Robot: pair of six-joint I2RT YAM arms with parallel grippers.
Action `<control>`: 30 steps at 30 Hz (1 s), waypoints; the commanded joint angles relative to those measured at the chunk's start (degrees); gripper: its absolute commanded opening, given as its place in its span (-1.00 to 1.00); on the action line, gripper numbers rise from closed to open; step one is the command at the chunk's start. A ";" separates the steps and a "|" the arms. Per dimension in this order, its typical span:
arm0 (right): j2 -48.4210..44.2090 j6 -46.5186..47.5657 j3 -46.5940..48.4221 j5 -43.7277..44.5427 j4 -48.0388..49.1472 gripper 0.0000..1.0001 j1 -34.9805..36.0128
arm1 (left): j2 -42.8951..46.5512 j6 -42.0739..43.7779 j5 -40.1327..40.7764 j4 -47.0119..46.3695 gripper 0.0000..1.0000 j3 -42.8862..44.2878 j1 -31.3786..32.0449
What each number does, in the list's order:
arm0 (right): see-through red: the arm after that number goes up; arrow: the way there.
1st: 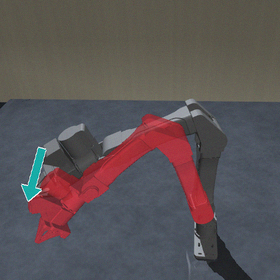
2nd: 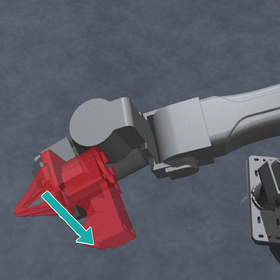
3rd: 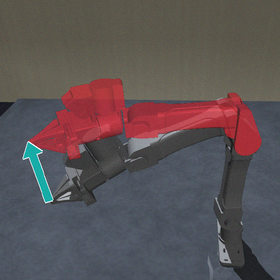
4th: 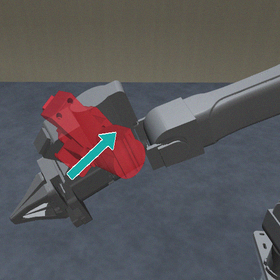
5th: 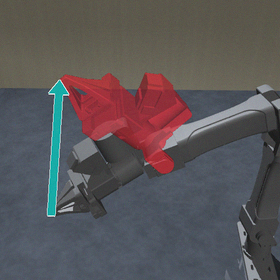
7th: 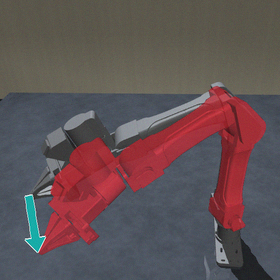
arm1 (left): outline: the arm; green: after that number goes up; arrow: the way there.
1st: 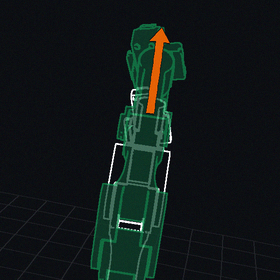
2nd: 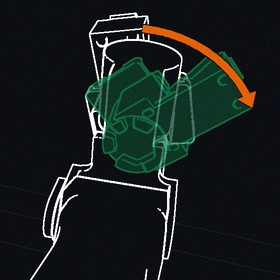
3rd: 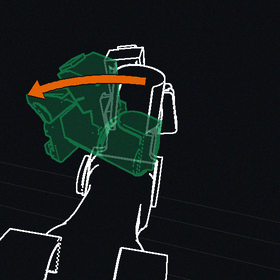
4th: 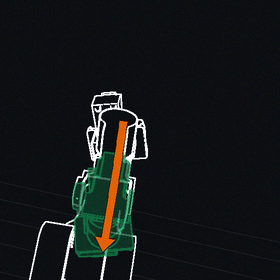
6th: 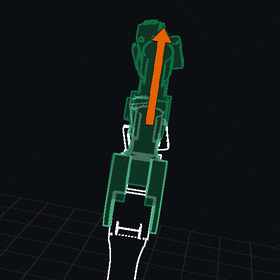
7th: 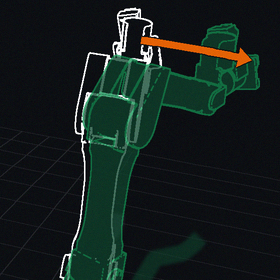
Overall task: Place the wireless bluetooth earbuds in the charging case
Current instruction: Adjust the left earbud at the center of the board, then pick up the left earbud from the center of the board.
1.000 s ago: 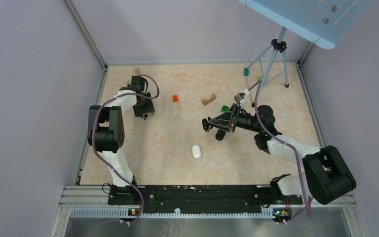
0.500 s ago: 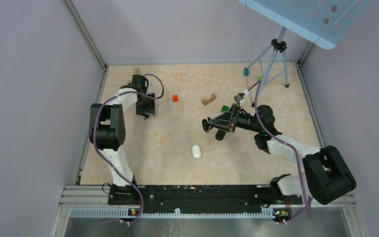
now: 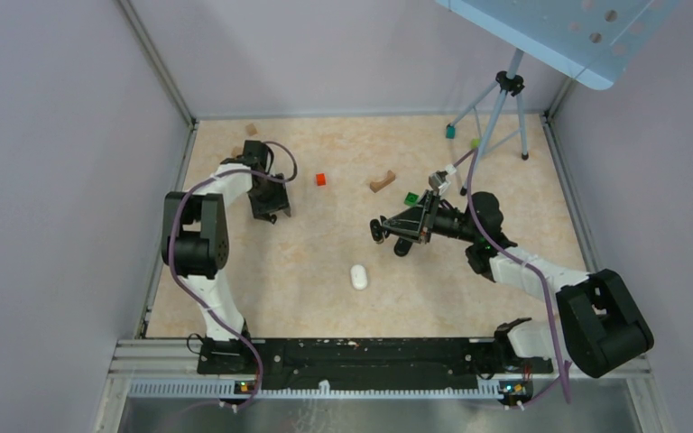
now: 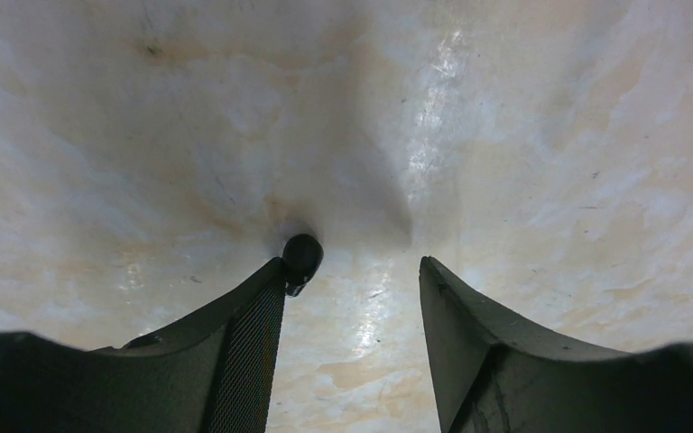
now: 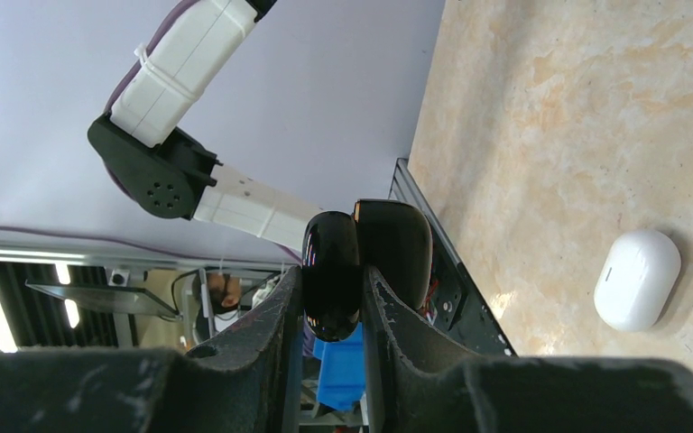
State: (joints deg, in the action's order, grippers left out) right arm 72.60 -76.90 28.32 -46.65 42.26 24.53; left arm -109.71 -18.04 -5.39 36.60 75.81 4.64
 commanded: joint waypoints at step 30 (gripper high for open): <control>-2.01 1.16 2.62 -0.81 1.70 -1.00 0.38 | 3.21 -10.29 10.66 -0.23 -0.03 -0.37 2.47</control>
State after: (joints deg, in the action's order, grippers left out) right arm 72.49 -76.64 28.32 -47.11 42.26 24.53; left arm -105.95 -28.71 4.97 37.67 72.60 7.27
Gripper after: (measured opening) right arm 0.240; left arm 0.492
